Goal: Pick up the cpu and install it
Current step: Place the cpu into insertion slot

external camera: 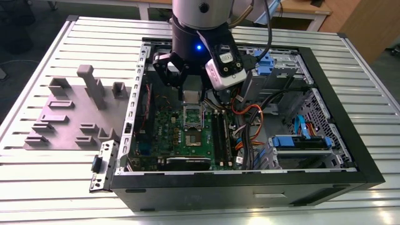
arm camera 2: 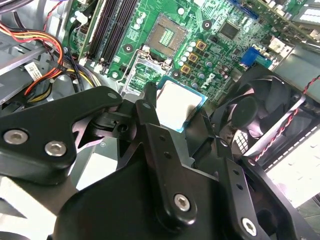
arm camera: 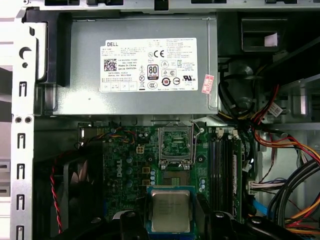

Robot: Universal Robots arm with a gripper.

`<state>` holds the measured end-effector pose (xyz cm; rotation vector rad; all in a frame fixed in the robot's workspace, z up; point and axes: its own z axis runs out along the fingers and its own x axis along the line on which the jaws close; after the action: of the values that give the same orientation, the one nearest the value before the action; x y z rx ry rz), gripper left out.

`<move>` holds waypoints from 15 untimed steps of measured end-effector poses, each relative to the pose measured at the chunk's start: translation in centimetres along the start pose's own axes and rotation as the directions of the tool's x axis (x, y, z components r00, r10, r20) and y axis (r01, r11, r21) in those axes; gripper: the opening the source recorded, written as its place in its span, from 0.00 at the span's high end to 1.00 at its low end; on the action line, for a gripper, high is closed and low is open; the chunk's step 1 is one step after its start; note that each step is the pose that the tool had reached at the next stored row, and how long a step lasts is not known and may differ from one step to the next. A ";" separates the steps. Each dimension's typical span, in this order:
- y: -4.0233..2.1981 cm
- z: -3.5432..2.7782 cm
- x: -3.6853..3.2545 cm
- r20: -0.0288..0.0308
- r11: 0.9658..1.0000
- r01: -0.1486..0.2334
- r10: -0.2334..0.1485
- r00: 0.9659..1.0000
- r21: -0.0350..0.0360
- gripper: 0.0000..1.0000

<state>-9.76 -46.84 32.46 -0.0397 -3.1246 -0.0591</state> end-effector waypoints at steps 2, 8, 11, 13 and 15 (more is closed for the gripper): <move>0.00 0.07 0.00 0.000 1.000 0.000 0.000 1.000 0.000 0.53; -0.02 0.41 -0.01 0.000 1.000 0.000 0.000 1.000 0.000 0.53; -0.03 0.60 -0.01 0.000 1.000 0.000 0.000 1.000 0.000 0.53; -0.03 0.72 -0.01 0.000 1.000 0.000 0.000 1.000 0.000 0.53; -0.04 0.90 -0.01 0.000 1.000 0.000 0.000 1.000 0.000 0.53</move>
<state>-9.76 -46.84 31.56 -0.0396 -3.1246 -0.0590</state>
